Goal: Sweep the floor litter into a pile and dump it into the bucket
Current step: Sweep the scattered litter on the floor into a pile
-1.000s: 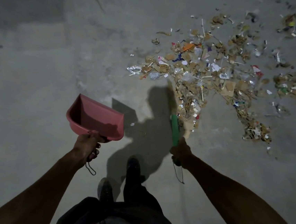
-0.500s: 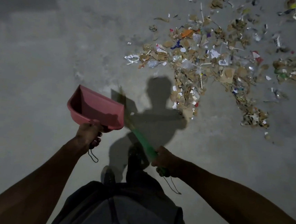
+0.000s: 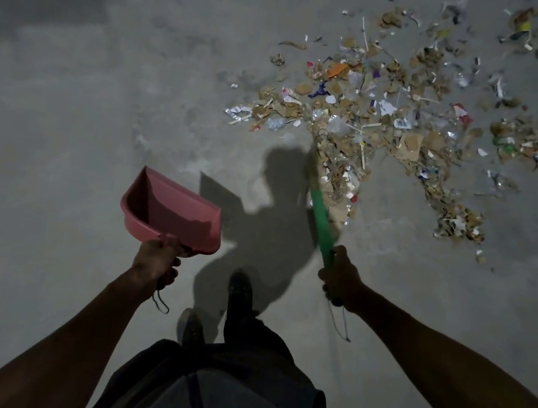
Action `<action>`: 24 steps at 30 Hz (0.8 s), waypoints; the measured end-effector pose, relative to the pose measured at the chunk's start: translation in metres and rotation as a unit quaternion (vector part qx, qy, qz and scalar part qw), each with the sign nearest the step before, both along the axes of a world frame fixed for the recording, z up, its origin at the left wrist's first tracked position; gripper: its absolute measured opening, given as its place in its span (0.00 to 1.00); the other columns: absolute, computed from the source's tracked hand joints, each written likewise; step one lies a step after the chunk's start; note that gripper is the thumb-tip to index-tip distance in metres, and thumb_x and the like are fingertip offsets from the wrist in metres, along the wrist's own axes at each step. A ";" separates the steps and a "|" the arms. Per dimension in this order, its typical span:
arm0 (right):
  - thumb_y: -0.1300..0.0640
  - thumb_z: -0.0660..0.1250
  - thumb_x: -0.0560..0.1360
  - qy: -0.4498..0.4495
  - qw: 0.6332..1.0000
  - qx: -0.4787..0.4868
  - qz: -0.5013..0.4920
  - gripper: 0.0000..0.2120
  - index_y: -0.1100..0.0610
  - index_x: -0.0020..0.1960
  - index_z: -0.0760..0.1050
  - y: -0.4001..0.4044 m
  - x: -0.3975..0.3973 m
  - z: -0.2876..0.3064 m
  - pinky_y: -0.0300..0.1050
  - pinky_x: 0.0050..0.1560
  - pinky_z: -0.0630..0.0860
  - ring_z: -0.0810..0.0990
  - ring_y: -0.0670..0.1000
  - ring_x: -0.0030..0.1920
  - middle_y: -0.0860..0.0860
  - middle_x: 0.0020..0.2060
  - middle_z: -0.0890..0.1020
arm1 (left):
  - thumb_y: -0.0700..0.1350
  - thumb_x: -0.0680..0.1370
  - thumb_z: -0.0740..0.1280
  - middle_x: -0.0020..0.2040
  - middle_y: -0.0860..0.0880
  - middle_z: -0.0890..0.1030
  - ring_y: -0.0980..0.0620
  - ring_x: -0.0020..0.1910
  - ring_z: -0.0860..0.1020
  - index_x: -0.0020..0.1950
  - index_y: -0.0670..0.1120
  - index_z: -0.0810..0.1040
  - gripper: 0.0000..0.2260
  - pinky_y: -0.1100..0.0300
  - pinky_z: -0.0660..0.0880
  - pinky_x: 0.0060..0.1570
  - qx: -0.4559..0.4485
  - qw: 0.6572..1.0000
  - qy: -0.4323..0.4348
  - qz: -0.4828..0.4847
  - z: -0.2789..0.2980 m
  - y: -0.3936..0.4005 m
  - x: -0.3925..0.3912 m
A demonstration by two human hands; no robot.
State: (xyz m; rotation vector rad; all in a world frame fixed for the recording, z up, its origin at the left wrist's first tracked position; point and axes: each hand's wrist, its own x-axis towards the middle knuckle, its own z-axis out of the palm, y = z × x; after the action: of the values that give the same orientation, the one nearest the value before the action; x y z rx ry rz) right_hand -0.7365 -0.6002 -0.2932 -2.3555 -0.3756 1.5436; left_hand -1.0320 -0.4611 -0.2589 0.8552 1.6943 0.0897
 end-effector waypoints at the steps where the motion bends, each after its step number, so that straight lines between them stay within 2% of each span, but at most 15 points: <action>1: 0.65 0.63 0.78 0.010 1.000 0.006 0.010 0.27 0.49 0.71 0.56 0.000 -0.008 0.005 0.40 0.22 0.69 0.73 0.51 0.29 0.59 0.43 0.76 | 0.44 0.79 0.64 0.34 0.42 0.72 0.50 0.26 0.65 0.38 0.39 0.73 0.12 0.61 0.60 0.26 0.002 1.000 -0.002 0.004 0.000 0.000 0.002; 3: 0.66 0.64 0.77 0.028 0.999 0.009 0.030 0.27 0.46 0.69 0.58 0.002 -0.018 0.004 0.41 0.23 0.70 0.73 0.51 0.27 0.59 0.42 0.77 | 0.46 0.80 0.63 0.35 0.42 0.72 0.50 0.25 0.65 0.39 0.39 0.74 0.13 0.62 0.60 0.24 0.006 1.000 0.002 0.005 -0.002 0.001 0.006; 7: 0.64 0.65 0.77 0.029 0.997 0.017 0.073 0.19 0.53 0.64 0.65 0.022 -0.018 -0.015 0.43 0.27 0.73 0.76 0.54 0.33 0.61 0.48 0.78 | 0.50 0.81 0.61 0.33 0.42 0.72 0.51 0.22 0.64 0.40 0.40 0.75 0.16 0.66 0.58 0.21 0.012 1.000 0.011 0.000 -0.007 0.009 0.016; 11: 0.67 0.66 0.75 0.030 0.999 -0.010 0.012 0.18 0.63 0.63 0.70 0.052 0.016 -0.045 0.45 0.29 0.75 0.78 0.55 0.35 0.64 0.50 0.80 | 0.52 0.82 0.61 0.35 0.42 0.74 0.50 0.23 0.66 0.45 0.39 0.76 0.16 0.64 0.60 0.23 0.015 1.000 0.010 -0.011 -0.011 0.020 0.024; 13: 0.68 0.68 0.72 0.009 1.000 -0.014 -0.024 0.20 0.67 0.63 0.72 0.068 0.045 -0.064 0.50 0.34 0.77 0.79 0.58 0.39 0.65 0.50 0.80 | 0.50 0.80 0.63 0.36 0.41 0.74 0.50 0.24 0.67 0.49 0.36 0.75 0.16 0.63 0.60 0.24 0.004 1.000 0.003 -0.011 -0.016 0.029 0.030; 15: 0.68 0.70 0.69 -0.032 0.998 -0.012 -0.048 0.21 0.66 0.62 0.74 0.086 0.074 -0.081 0.51 0.38 0.77 0.79 0.60 0.43 0.66 0.50 0.80 | 0.48 0.78 0.66 0.36 0.41 0.75 0.50 0.25 0.67 0.50 0.34 0.75 0.15 0.63 0.61 0.24 -0.009 1.000 0.007 -0.009 -0.024 0.039 0.041; 21: 0.70 0.68 0.72 -0.055 0.978 0.012 -0.199 0.11 0.65 0.54 0.75 0.154 0.154 -0.108 0.40 0.22 0.73 0.75 0.53 0.29 0.60 0.36 0.77 | 0.43 0.77 0.67 0.32 0.43 0.73 0.52 0.20 0.67 0.47 0.35 0.74 0.10 0.67 0.61 0.19 -0.029 0.998 0.039 -0.046 -0.049 0.075 0.090; 24: 0.71 0.67 0.73 -0.070 0.963 0.021 -0.260 0.07 0.65 0.50 0.76 0.181 0.181 -0.117 0.39 0.22 0.73 0.75 0.53 0.27 0.60 0.35 0.78 | 0.43 0.77 0.68 0.31 0.43 0.72 0.52 0.20 0.66 0.44 0.37 0.74 0.09 0.66 0.60 0.19 -0.017 0.998 0.023 -0.053 -0.057 0.097 0.109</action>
State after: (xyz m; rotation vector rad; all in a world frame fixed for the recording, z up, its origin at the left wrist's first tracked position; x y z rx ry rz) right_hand -0.5552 -0.4197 -0.4102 -2.2857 0.1748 1.1142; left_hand -0.9226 -0.3644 -0.3164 0.9254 1.6851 -0.0308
